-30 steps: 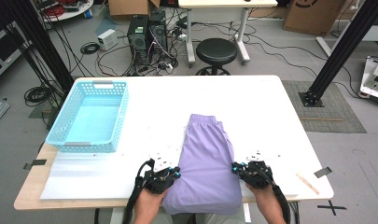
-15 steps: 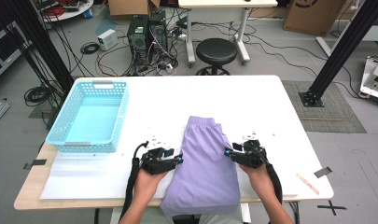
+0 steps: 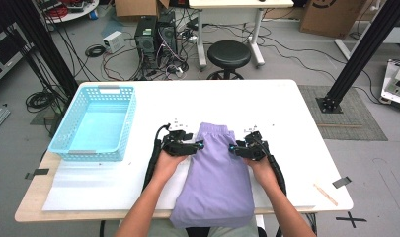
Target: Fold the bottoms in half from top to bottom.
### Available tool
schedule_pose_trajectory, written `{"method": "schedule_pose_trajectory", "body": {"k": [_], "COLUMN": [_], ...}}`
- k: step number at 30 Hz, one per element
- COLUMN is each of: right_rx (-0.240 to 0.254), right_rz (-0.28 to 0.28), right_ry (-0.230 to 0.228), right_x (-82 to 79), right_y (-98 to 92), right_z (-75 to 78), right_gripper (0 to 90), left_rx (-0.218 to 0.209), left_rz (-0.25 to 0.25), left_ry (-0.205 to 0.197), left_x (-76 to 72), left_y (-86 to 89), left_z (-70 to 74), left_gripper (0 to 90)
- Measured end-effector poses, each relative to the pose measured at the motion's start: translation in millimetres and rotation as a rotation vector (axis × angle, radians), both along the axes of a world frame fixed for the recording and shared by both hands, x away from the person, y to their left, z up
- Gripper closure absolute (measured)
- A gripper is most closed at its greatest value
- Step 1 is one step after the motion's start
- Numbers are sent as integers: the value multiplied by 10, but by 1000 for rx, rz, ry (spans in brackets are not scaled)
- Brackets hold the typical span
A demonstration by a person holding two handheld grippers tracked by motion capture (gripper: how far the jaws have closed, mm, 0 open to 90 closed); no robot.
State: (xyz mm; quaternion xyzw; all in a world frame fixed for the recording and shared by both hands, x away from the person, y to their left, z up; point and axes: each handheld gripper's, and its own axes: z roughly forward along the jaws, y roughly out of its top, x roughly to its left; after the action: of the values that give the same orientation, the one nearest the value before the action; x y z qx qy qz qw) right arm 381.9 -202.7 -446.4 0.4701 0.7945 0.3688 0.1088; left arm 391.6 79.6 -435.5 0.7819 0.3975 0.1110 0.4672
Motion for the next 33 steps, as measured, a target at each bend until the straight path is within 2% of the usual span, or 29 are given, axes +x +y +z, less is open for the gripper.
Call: {"method": "schedule_pose_trajectory", "body": {"k": [4,8,11,13,15,17,20,21,22,23,25,27,28,30,31,32,33], "right_rx": [0,-30,-42,-31,-20,-18,12,54,59,59,56,43,51,60,56,45,27], "right_rz": [6,35,45,46,48,56,61,52,46,38,25,6,5,9,14,12,21], "right_ry": [-4,-14,-19,-21,-19,-19,-22,-26,-25,-24,-8,-8,7,72,72,67,63], "right_x": [33,68,109,147,170,169,165,188,208,235,307,376,406,491,505,506,500], "right_y": [-7,20,50,47,40,34,1,-42,-47,-46,-23,6,13,37,50,63,66], "right_z": [-7,-4,-1,-11,-16,-14,14,51,59,69,82,82,75,34,23,29,34], "right_gripper": [726,860,886,889,889,888,868,761,726,675,549,497,481,480,500,558,654], "left_rx": [9,35,68,72,76,80,90,76,63,54,29,22,13,24,26,18,9], "left_rz": [-11,-21,-11,0,9,3,6,17,29,46,59,50,41,17,11,6,1], "left_ry": [22,35,44,49,48,69,61,43,33,28,43,62,69,72,72,78,83], "left_x": [90,134,151,160,159,148,138,145,159,178,220,244,248,253,254,254,255], "left_y": [-74,-157,-171,-163,-162,-155,-147,-131,-124,-117,-100,-95,-101,-109,-122,-134,-139], "left_z": [-47,-95,-136,-156,-154,-134,-114,-107,-110,-117,-145,-170,-169,-168,-167,-167,-168], "left_gripper": [428,430,469,503,578,660,685,660,628,555,465,446,448,472,486,488,479]}}
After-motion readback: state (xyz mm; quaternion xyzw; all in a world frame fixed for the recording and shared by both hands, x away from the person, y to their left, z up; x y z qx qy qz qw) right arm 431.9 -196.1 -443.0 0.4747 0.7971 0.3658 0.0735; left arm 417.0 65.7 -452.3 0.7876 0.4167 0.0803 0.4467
